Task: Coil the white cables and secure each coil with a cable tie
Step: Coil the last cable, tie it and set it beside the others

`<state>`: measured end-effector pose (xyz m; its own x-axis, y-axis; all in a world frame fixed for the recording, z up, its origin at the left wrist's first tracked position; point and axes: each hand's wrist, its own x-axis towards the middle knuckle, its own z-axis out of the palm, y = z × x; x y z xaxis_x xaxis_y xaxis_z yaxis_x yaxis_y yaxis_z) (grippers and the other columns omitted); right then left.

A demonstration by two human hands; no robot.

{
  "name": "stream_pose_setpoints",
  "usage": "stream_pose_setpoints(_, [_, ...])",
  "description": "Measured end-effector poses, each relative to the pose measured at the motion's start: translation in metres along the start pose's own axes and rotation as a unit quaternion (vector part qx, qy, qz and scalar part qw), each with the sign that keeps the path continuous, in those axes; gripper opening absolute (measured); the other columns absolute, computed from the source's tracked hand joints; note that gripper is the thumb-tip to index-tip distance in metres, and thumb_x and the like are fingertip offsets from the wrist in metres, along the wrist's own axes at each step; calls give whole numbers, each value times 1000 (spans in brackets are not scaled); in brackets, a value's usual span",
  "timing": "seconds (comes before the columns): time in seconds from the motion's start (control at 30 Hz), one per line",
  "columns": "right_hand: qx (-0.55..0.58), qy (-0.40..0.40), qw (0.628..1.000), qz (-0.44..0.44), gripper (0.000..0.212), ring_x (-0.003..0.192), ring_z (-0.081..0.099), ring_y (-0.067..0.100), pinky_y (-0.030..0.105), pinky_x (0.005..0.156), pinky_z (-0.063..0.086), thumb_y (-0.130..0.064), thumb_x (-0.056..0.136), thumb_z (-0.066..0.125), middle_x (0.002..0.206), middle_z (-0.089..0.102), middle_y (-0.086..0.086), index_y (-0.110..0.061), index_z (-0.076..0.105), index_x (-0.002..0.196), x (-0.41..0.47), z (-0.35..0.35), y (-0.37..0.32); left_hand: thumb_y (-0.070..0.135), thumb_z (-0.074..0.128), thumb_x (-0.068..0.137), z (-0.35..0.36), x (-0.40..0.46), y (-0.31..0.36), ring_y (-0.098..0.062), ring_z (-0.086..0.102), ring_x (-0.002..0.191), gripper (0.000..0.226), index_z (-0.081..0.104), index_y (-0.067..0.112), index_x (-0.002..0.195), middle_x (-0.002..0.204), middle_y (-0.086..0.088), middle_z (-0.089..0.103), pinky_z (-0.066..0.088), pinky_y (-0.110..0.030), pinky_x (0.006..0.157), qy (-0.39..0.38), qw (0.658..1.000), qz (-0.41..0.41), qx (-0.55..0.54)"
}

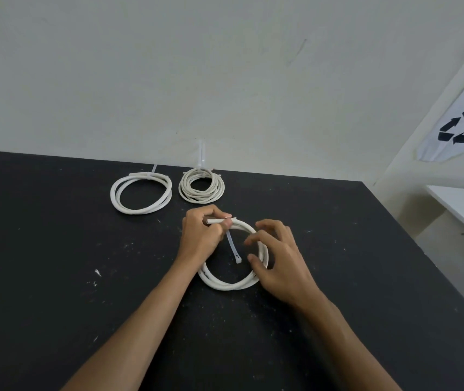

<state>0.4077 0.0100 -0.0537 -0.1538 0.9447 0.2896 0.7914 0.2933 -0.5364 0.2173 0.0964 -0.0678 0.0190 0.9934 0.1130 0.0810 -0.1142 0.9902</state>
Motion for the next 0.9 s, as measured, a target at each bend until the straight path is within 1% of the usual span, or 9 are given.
stream_pose_setpoints(0.1, [-94, 3, 994, -55, 26, 133, 42, 9, 34, 106, 40, -42, 89, 80, 138, 49, -17, -37, 72, 113, 3, -2, 4, 10, 76, 91, 2, 3, 0, -18, 51, 53, 16, 80, 20, 79, 57, -7, 61, 39, -29, 50, -10, 999, -38, -6])
stream_pose_setpoints(0.17, [-151, 9, 986, -66, 30, 131, 42, 10, 35, 104, 39, -59, 87, 76, 134, 50, -15, -37, 76, 107, 7, -2, 0, 9, 75, 91, 3, 6, -2, -19, 50, 54, 17, 79, 18, 78, 60, -11, 62, 38, -28, 49, -16, 998, -52, -10])
stream_pose_setpoints(0.23, [-192, 6, 980, -52, 43, 125, 42, 10, 33, 99, 37, -74, 84, 68, 130, 49, -13, -36, 79, 98, 9, 1, -4, 9, 75, 92, 3, 7, -2, -19, 50, 54, 17, 80, 18, 78, 60, -12, 62, 38, -28, 49, -19, 998, -61, -10])
stream_pose_setpoints(0.3, [-217, -3, 976, -30, 49, 121, 41, 10, 31, 95, 36, -78, 84, 65, 126, 45, -12, -33, 81, 92, 10, 7, -9, 9, 75, 92, 4, 7, -2, -19, 51, 55, 18, 80, 18, 78, 60, -11, 63, 38, -28, 48, -22, 997, -69, -4])
stream_pose_setpoints(0.43, [-239, -4, 971, -15, 34, 118, 42, 14, 34, 91, 41, -61, 87, 73, 123, 44, -9, -30, 85, 90, 13, 13, -17, 8, 75, 91, 5, 8, -2, -18, 52, 54, 19, 79, 18, 75, 66, -17, 71, 37, -26, 46, -23, 997, -77, -1])
stream_pose_setpoints(0.6, [-239, 11, 971, -8, 19, 107, 49, 17, 34, 85, 45, -37, 87, 70, 114, 50, -6, -21, 79, 85, 17, 17, -20, 12, 76, 91, 4, 10, -5, -19, 52, 55, 18, 79, 19, 75, 63, -18, 65, 37, -27, 47, -25, 996, -81, 1])
stream_pose_setpoints(0.67, [-168, 46, 985, -4, 17, 98, 50, 14, 33, 80, 47, -32, 95, 69, 105, 53, -6, -17, 74, 90, 19, 15, -16, 13, 77, 91, 4, 11, -7, -20, 51, 55, 20, 78, 21, 73, 63, -20, 63, 37, -28, 47, -23, 996, -86, 1])
stream_pose_setpoints(0.77, [-58, 50, 997, 6, 17, 89, 54, 8, 27, 76, 48, -33, 105, 64, 94, 59, -11, -20, 70, 97, 27, 11, -14, 14, 77, 93, 4, 11, -6, -20, 52, 55, 20, 79, 21, 74, 63, -16, 64, 38, -28, 47, -29, 996, -83, 3])
stream_pose_setpoints(0.9, [68, 105, 990, 62, 10, 77, 65, 10, 25, 66, 54, -21, 104, 70, 81, 68, -11, -19, 73, 94, 37, 12, -14, 20, 78, 94, 3, 9, -6, -17, 56, 55, 14, 81, 21, 80, 69, -18, 71, 42, -29, 50, -30, 997, -72, 11])
